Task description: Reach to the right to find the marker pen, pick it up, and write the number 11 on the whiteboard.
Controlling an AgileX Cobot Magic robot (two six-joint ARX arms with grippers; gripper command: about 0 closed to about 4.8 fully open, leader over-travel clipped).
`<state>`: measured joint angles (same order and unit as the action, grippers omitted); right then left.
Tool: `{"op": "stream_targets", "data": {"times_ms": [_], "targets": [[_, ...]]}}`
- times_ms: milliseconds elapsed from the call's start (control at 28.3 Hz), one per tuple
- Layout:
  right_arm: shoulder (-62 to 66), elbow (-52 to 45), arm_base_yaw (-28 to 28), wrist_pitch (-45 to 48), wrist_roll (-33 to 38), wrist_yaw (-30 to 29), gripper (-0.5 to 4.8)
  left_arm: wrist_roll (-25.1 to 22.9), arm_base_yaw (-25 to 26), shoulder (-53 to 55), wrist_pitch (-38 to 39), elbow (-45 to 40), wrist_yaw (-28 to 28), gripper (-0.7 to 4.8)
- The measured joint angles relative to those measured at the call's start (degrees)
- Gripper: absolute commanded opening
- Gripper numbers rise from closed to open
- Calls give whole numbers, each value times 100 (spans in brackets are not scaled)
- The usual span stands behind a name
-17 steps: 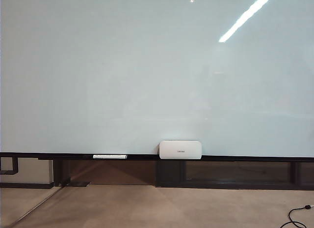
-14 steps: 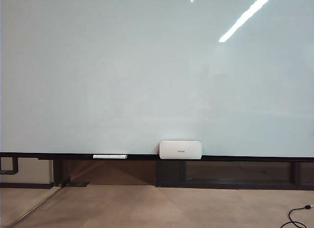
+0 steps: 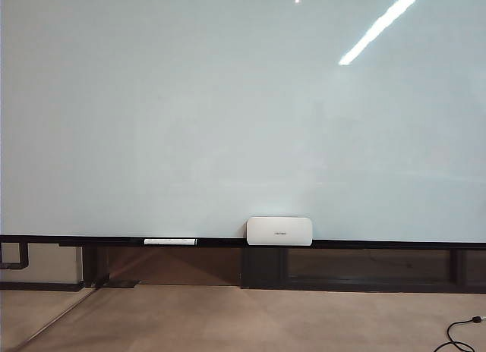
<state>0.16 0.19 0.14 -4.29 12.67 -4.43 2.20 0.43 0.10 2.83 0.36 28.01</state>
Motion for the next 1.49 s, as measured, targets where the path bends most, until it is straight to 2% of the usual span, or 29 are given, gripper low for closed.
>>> {"op": "stream_targets", "data": {"times_ms": [354,495,672,813,1025,1238,1379,1485], "targets": [[0,0,0,26,-31,173,-6,28,0,0,-105,0,761,-6],[0,0,0,131,-28,188,-6,129,0,0,-278,0,966,-6],[-2,0,0,474,-28,188,-6,367,-2,0,-437,2,1493,-6],[-2,0,0,538,-28,170,-6,544,-57,0,-439,2,1637,-6],[-2,2,122,789,-26,125,-6,660,-575,0,-595,2,1593,-6],[0,146,179,1045,-26,317,-6,721,-1327,2,-772,0,505,-6],[0,455,221,953,-26,319,-6,892,-1711,55,-999,2,387,-6],[61,623,240,999,-26,319,-6,909,-1749,293,-1034,2,256,-6]]}}
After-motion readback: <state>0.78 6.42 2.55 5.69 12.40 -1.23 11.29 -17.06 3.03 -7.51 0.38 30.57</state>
